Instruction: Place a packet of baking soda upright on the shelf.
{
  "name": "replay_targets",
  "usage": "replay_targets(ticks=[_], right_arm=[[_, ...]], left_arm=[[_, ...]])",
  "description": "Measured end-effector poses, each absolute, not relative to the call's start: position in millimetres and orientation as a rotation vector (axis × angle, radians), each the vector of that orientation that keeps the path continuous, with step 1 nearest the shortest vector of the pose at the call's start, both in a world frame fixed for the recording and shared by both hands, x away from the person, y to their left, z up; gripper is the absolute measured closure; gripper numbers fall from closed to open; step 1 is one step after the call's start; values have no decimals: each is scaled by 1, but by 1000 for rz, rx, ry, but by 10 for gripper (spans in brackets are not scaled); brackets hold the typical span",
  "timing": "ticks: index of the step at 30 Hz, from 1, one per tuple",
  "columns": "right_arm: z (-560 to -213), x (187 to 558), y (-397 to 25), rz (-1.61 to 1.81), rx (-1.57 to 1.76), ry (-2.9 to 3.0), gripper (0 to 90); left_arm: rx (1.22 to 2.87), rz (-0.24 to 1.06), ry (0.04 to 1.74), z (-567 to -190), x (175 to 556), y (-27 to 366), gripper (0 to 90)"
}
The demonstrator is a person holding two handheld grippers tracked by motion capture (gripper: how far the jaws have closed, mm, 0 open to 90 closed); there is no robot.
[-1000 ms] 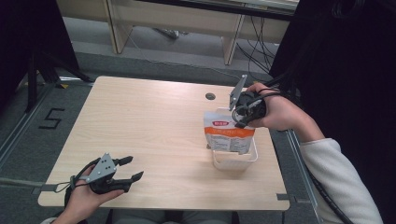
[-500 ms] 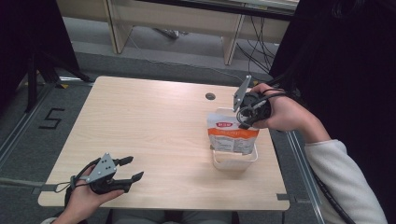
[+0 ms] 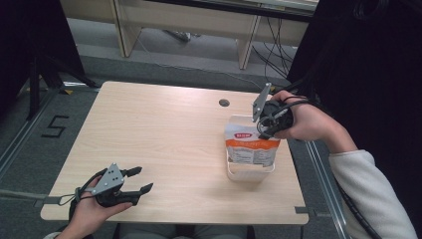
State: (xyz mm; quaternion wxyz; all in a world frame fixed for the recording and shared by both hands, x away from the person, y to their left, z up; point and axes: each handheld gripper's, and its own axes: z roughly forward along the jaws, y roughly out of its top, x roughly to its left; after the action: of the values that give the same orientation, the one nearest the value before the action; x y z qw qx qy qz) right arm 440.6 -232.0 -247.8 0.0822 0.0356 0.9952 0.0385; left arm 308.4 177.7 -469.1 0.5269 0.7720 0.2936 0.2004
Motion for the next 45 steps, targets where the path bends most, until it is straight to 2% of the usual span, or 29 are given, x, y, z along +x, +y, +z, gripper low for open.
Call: replay_targets(ticks=[45], right_arm=[[-258,441,-241,-8,109,3020,900]], left_arm=[[1840,491,705,-468,309,180,333]])
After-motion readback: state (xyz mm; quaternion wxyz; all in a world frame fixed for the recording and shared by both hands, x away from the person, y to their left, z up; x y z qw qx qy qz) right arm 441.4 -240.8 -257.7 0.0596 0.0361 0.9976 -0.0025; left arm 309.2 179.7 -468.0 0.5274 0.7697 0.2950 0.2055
